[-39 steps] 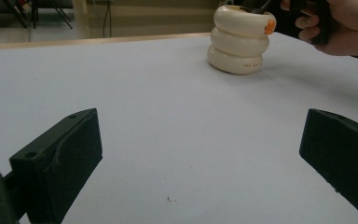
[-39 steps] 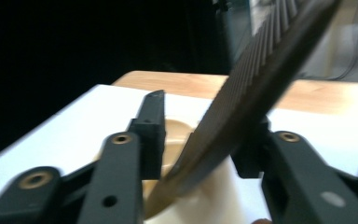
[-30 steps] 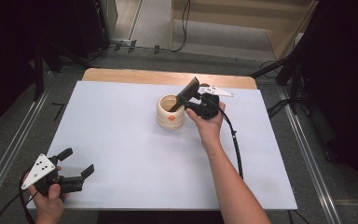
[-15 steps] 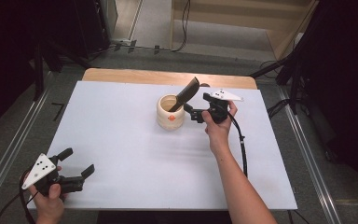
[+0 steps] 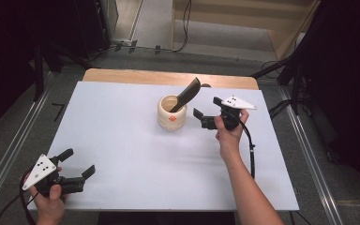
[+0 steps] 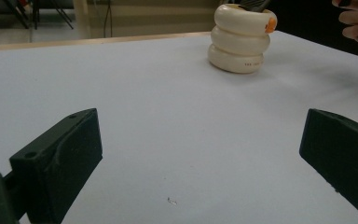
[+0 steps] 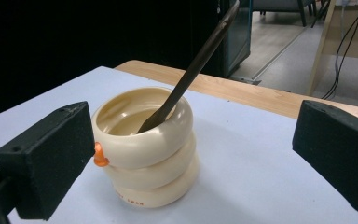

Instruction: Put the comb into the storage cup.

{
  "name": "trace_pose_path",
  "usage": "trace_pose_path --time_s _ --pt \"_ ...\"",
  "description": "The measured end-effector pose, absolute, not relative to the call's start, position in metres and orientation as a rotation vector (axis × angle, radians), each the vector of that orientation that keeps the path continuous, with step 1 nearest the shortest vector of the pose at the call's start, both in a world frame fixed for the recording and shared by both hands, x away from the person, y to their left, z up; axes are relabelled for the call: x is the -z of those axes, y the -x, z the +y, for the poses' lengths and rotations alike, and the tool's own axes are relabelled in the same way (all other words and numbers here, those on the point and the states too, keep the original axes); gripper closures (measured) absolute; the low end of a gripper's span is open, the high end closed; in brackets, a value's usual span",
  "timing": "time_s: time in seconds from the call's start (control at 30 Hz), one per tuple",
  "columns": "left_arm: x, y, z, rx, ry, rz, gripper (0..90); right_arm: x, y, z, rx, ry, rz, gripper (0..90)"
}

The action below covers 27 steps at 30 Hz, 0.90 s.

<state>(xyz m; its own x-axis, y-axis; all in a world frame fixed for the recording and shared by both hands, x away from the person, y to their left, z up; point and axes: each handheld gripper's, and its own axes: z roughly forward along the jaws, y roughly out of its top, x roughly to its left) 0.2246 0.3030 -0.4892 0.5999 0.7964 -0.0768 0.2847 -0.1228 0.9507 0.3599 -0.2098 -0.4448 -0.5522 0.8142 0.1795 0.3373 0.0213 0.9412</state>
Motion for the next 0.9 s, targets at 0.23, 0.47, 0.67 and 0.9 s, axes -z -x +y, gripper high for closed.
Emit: trace_pose_path --time_s 0.23,0.47,0.67,0.9 --pt "0.489 -0.224 0.303 -0.561 -1.689 0.905 0.0 0.44 -0.347 -0.22 -1.549 -1.151 1.88 0.0" --pt "0.489 -0.224 0.302 -0.562 -1.691 0.902 0.0 0.437 -0.334 -0.23 -1.531 -1.131 1.869 0.0" --pt "0.489 -0.224 0.302 -0.563 -1.692 0.901 0.0 0.437 -0.322 -0.239 -1.541 -1.111 1.865 0.0" --pt "0.489 -0.224 0.302 -0.566 -1.696 0.9 0.0 0.441 -0.308 -0.249 -1.525 -1.098 1.867 0.0"
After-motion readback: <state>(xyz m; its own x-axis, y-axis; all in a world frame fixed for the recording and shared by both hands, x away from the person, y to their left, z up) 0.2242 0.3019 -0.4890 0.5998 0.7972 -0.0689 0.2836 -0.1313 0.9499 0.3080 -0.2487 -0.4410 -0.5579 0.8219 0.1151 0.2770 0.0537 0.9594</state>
